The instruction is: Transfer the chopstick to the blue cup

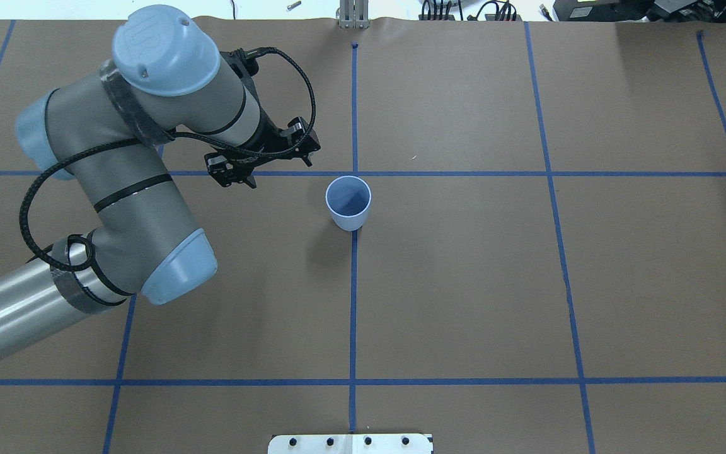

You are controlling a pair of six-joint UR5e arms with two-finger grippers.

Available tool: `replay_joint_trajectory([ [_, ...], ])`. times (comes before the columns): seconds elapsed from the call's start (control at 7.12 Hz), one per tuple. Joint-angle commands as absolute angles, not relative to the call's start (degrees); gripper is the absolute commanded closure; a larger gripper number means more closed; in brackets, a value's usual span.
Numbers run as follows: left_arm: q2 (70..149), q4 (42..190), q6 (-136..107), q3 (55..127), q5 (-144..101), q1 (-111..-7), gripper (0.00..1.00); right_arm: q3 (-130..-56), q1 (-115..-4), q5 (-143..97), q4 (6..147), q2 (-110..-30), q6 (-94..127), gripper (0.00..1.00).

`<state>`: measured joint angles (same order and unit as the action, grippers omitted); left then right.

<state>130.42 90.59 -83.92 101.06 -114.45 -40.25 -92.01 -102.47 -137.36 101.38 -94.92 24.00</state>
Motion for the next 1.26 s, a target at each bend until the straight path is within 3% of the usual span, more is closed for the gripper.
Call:
replay_joint_trajectory([
  [0.0, 130.2, 90.6, -83.9, 101.1, -114.5, -40.3, 0.02, -95.9, -103.4, -136.3, 101.9, -95.4, 24.3, 1.0],
  [0.28, 129.8, 90.6, -83.8, 101.0, -114.5, -40.3, 0.02, -99.4, -104.3, -136.3, 102.3, -96.8, 24.3, 1.0],
  [0.7, 128.9, 91.0, -83.7, 101.0, -114.6, -40.3, 0.02, -111.4, -106.1, -136.3, 114.4, -97.3, 24.3, 1.0],
  [1.12, 124.7, 91.1, -83.5, 104.9, -114.7, -40.5, 0.02, -112.2, -102.8, -137.1, 114.5, -90.4, 27.5, 1.0],
])
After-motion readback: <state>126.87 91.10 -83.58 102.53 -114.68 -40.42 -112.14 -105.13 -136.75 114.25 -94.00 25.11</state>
